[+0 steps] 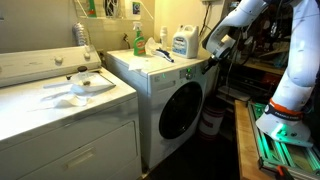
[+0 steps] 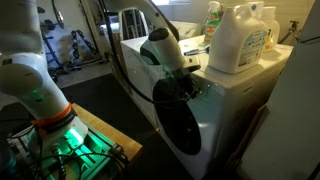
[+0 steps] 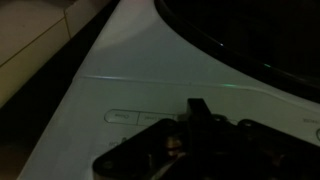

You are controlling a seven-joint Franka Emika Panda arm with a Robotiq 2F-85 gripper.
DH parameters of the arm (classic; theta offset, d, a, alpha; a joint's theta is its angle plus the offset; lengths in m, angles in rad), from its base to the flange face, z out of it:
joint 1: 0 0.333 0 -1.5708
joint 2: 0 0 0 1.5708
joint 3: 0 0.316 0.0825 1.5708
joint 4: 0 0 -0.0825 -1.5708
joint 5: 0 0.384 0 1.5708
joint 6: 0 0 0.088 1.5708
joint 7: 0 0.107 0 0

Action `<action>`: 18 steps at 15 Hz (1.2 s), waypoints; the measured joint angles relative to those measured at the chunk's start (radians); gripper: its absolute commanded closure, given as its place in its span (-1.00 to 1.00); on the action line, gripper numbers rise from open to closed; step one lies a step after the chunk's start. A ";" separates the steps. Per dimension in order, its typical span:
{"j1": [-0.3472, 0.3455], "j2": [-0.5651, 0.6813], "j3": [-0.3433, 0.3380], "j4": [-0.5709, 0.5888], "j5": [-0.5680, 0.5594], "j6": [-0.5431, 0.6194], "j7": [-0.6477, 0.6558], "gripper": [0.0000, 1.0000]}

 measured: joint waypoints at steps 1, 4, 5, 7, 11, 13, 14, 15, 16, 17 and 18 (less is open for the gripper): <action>0.001 0.009 0.000 0.003 -0.006 0.000 0.008 1.00; 0.001 0.021 0.002 0.013 -0.005 0.003 0.010 1.00; 0.001 0.021 0.002 0.012 -0.005 0.003 0.010 1.00; 0.001 0.021 0.003 0.012 -0.002 0.004 0.008 1.00; -0.002 0.016 0.007 0.013 0.045 0.005 -0.036 1.00; -0.004 0.011 0.009 0.012 0.080 0.005 -0.069 1.00; -0.005 0.006 0.010 0.011 0.095 0.005 -0.086 1.00; -0.005 0.001 0.010 0.010 0.105 0.005 -0.098 1.00; -0.006 -0.005 0.010 0.008 0.109 0.005 -0.103 1.00; -0.006 -0.008 0.010 0.007 0.110 0.005 -0.103 1.00; -0.006 -0.008 0.010 0.007 0.110 0.005 -0.103 1.00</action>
